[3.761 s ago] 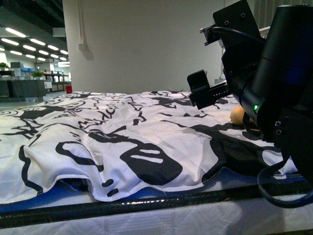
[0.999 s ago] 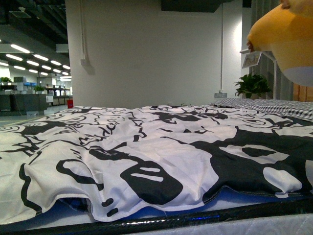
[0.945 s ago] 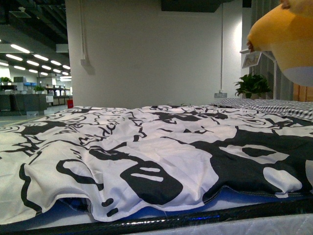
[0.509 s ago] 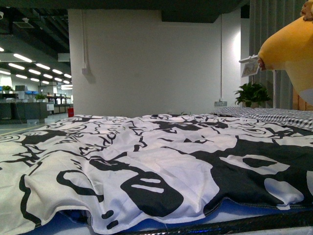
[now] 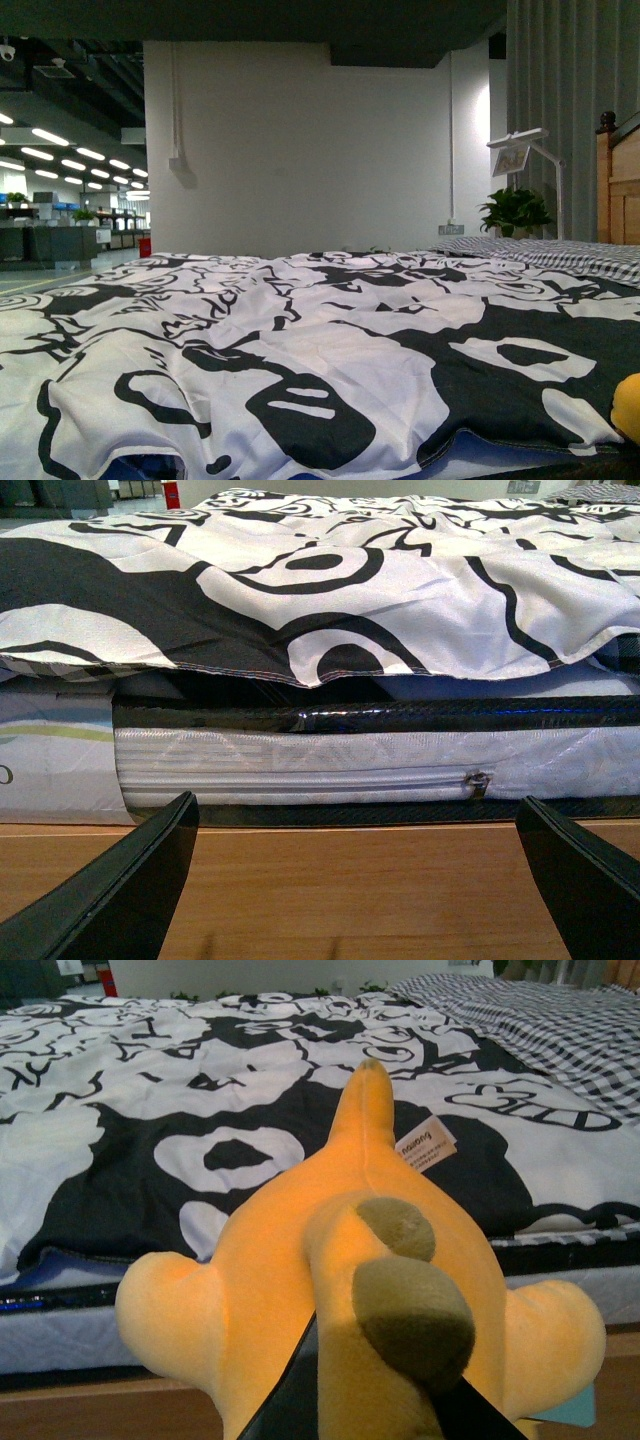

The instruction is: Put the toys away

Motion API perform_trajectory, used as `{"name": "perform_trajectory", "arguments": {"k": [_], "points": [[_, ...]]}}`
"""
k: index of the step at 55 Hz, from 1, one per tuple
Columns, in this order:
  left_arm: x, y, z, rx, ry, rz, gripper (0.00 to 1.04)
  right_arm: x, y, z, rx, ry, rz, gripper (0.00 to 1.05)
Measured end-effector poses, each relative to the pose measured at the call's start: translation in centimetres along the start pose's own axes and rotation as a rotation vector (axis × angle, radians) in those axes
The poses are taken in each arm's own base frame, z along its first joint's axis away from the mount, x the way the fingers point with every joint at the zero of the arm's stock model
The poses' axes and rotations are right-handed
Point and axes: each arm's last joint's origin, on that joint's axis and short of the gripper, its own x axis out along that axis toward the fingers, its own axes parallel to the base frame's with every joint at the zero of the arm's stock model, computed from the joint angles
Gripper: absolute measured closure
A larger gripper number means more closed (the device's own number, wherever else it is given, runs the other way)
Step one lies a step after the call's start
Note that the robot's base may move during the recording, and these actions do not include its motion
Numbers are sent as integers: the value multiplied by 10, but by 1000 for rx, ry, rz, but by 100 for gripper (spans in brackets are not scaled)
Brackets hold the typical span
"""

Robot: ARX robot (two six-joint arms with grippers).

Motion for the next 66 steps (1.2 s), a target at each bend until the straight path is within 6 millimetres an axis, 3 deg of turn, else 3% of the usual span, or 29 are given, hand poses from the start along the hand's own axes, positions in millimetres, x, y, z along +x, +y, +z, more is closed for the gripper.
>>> {"name": "perform_trajectory", "arguments": {"k": [10, 23, 66], "points": [[0, 0, 0, 0, 0, 0, 6, -9, 12, -27, -5, 1, -7, 97], [0, 0, 0, 0, 0, 0, 6, -17, 13, -46, -7, -4, 2, 97], [0, 0, 0, 0, 0, 0, 6, -32, 13, -77, -7, 7, 6, 97]]}}
